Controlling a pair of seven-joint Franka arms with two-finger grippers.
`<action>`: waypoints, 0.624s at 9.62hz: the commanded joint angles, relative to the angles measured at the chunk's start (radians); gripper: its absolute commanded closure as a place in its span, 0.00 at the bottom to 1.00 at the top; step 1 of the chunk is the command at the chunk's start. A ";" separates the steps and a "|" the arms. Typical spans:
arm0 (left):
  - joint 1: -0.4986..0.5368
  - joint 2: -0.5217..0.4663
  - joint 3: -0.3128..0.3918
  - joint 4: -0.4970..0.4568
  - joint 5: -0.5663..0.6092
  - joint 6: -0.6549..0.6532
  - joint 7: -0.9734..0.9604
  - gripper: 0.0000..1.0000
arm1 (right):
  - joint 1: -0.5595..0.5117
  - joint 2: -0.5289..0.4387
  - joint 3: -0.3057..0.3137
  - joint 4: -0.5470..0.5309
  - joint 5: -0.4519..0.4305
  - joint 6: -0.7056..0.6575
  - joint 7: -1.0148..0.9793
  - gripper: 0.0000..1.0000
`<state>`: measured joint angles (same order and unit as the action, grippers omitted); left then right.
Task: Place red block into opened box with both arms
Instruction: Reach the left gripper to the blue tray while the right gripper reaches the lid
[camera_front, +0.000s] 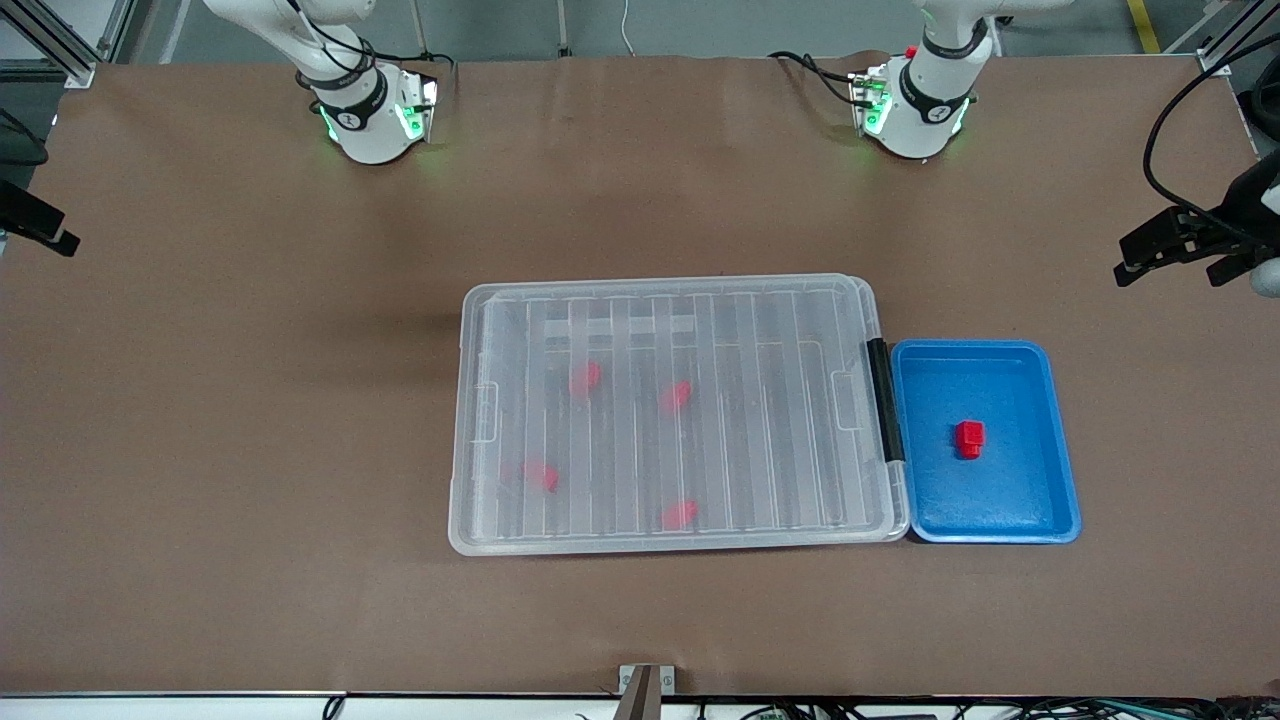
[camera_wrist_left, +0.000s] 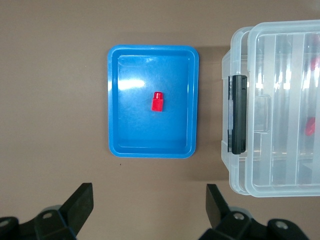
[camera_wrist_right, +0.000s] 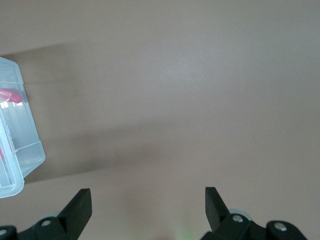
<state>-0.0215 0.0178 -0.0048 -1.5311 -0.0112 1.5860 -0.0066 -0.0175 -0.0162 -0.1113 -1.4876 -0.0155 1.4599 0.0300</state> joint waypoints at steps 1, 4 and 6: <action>0.005 0.005 -0.004 -0.017 0.002 -0.006 0.008 0.01 | -0.012 0.002 0.009 0.010 0.005 -0.007 0.004 0.00; 0.005 0.007 -0.003 -0.006 0.007 -0.004 -0.024 0.01 | -0.004 0.007 0.012 0.012 0.014 -0.007 0.004 0.00; 0.006 0.005 -0.001 0.017 0.005 -0.004 -0.024 0.01 | 0.081 0.040 0.034 0.017 0.042 -0.006 0.017 0.00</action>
<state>-0.0207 0.0177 -0.0035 -1.5179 -0.0112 1.5877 -0.0307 0.0021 -0.0079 -0.0941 -1.4877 0.0151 1.4591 0.0274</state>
